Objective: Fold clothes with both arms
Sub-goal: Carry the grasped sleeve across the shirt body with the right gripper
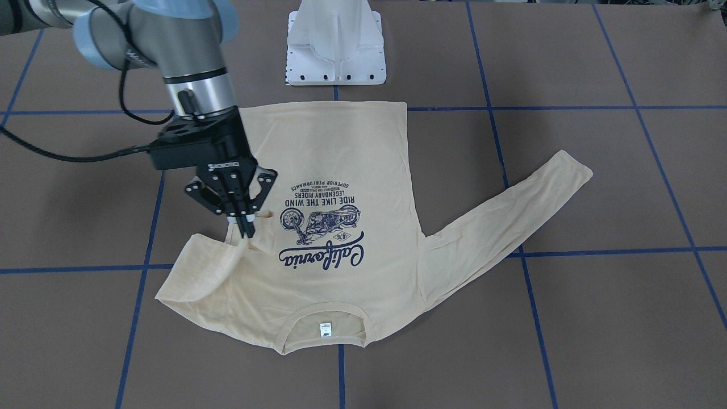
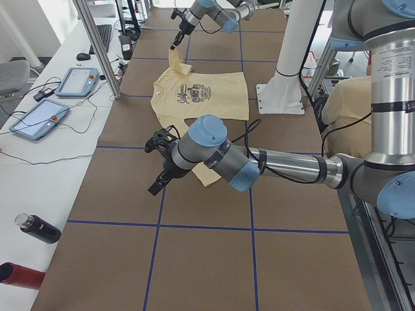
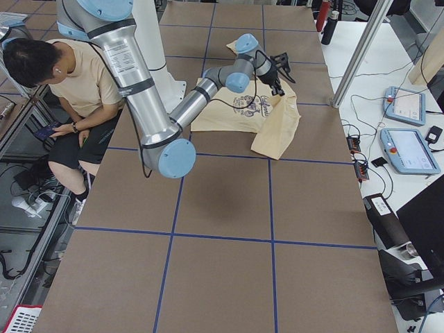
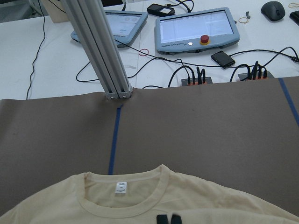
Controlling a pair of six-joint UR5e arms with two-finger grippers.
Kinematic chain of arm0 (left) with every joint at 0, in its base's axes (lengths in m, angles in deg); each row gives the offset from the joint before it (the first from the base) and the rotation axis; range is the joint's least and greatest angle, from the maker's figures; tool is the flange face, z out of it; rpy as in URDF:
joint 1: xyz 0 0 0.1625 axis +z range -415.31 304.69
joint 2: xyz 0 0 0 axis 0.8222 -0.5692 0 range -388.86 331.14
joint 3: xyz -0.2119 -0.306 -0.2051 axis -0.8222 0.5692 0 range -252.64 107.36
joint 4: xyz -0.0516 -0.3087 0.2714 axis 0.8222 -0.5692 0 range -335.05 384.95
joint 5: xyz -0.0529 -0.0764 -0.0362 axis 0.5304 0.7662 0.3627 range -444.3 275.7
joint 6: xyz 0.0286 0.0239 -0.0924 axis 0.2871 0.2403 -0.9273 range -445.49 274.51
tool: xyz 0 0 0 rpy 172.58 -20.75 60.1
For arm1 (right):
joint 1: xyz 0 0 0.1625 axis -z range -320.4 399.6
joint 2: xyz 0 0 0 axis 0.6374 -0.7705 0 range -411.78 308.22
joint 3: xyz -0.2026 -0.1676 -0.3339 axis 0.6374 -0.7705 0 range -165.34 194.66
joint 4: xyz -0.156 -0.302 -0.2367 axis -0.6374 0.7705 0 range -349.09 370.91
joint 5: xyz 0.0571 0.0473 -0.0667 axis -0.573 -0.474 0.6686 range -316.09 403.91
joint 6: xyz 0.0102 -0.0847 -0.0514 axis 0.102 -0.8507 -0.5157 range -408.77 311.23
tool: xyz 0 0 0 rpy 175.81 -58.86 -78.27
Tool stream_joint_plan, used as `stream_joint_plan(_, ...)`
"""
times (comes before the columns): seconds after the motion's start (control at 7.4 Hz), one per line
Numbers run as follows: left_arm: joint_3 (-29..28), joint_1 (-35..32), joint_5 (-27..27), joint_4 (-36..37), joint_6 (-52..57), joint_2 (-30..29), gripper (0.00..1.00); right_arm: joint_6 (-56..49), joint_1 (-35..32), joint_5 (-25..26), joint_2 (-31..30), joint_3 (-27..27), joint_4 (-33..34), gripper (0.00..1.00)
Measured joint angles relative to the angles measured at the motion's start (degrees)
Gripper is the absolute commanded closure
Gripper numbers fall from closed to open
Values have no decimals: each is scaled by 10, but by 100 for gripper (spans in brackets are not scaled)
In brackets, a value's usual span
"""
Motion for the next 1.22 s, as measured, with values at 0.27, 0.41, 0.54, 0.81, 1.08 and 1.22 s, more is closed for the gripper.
stream_joint_plan(0.27, -1, 0, 0, 0, 0, 0, 0, 19, 53, 73, 95, -95, 6, 100)
stream_joint_plan(0.41, -2, 0, 0, 0, 0, 0, 0, 41, 78, 100, 152, -171, 6, 100)
stream_joint_plan(0.54, -3, 0, 0, 0, 0, 0, 0, 64, 97, 116, 209, -247, 5, 100)
stream_joint_plan(0.81, -6, 0, 0, 0, 0, 0, 0, 103, 119, 126, 291, -357, 5, 39)
stream_joint_plan(1.08, -6, 0, 0, 0, 0, 1, 0, 141, 123, 122, 350, -439, 2, 6)
stream_joint_plan(1.22, -7, 0, 0, 0, 0, 1, 0, 155, 121, 109, 372, -459, 2, 6)
